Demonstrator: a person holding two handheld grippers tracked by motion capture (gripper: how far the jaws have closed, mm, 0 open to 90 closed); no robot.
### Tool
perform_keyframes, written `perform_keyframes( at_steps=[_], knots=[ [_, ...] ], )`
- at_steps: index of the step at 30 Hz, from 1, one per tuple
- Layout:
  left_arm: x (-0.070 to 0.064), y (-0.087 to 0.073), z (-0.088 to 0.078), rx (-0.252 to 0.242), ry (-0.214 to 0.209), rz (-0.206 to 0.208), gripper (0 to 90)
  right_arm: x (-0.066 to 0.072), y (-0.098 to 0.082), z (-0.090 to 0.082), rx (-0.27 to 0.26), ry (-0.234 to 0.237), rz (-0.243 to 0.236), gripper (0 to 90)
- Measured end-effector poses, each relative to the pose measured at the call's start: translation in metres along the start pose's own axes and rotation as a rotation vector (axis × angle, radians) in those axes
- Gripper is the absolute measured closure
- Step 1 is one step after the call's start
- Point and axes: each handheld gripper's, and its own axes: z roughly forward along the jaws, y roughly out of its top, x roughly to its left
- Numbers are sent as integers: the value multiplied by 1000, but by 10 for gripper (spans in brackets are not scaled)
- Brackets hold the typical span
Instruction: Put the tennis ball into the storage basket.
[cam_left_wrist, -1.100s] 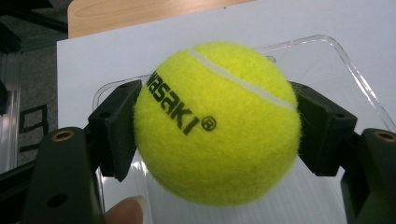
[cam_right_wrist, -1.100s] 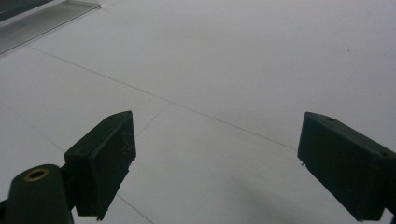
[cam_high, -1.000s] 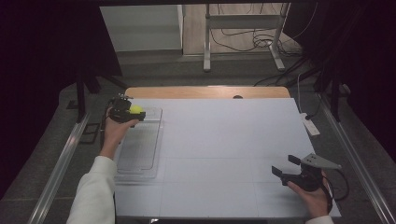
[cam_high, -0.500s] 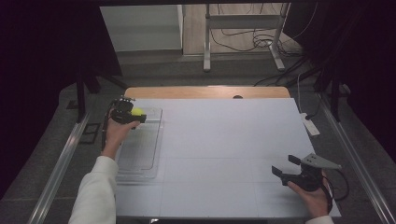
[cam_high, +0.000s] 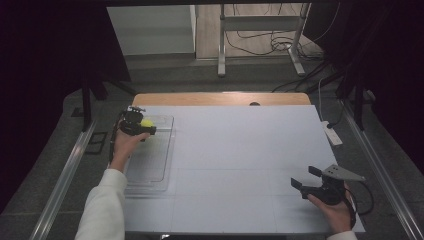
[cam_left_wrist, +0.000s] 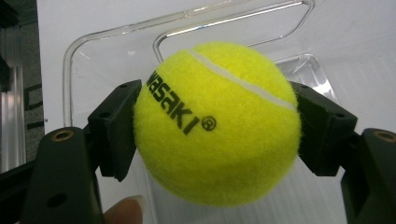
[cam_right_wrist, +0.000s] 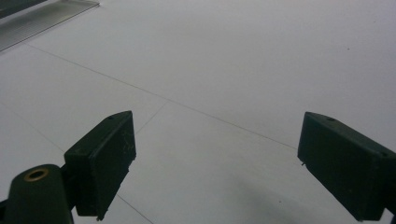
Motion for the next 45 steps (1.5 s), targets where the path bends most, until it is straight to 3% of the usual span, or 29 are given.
perform_keyframes(
  at_steps=[25,37,45],
  knots=[
    [-6,-1,15,77,41,27,257,-1,-1,0,2,-3,-3,116],
    [-7,-2,18,81,49,37,244,-2,-1,0,3,-3,-4,116],
    [-8,-1,10,34,24,41,178,-2,-1,0,2,-3,-4,116]
  ],
)
